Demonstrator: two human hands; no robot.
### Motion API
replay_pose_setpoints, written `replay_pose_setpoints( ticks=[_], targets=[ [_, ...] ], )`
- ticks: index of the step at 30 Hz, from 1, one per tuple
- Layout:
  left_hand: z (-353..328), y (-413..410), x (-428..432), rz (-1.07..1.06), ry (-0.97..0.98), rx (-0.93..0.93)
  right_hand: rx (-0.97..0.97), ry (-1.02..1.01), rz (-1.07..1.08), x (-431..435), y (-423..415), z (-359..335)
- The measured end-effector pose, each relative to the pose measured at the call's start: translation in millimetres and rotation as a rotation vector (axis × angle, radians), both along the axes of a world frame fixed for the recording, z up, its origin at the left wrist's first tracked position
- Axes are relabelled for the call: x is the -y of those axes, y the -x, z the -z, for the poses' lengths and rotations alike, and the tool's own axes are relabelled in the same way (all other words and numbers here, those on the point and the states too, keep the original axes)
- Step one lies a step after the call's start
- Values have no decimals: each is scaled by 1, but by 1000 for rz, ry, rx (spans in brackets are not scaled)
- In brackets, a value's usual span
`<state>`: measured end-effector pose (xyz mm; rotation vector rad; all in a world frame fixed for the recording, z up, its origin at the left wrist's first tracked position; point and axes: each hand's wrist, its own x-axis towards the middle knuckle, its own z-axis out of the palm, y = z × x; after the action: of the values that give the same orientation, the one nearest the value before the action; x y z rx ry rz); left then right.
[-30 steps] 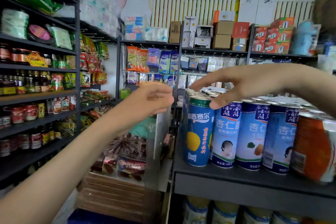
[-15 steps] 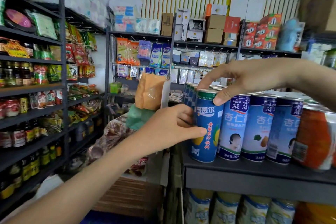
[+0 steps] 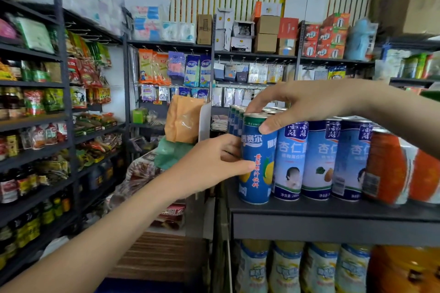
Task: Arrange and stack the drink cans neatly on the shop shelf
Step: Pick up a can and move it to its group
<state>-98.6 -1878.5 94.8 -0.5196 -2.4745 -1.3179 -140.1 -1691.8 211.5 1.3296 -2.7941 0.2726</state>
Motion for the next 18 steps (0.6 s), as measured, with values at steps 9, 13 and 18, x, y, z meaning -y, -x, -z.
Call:
replay_pose_setpoints(
  ticks=[9, 13, 18],
  targets=[
    [3, 1, -11, -66, -36, -17, -126, -14, 51, 3, -8, 2],
    [1, 5, -10, -132, -31, -26, -197, -33, 58, 5, -6, 3],
    [-3, 5, -1, -60, -66, 29, -172, 14, -13, -3, -1, -5]
  ],
)
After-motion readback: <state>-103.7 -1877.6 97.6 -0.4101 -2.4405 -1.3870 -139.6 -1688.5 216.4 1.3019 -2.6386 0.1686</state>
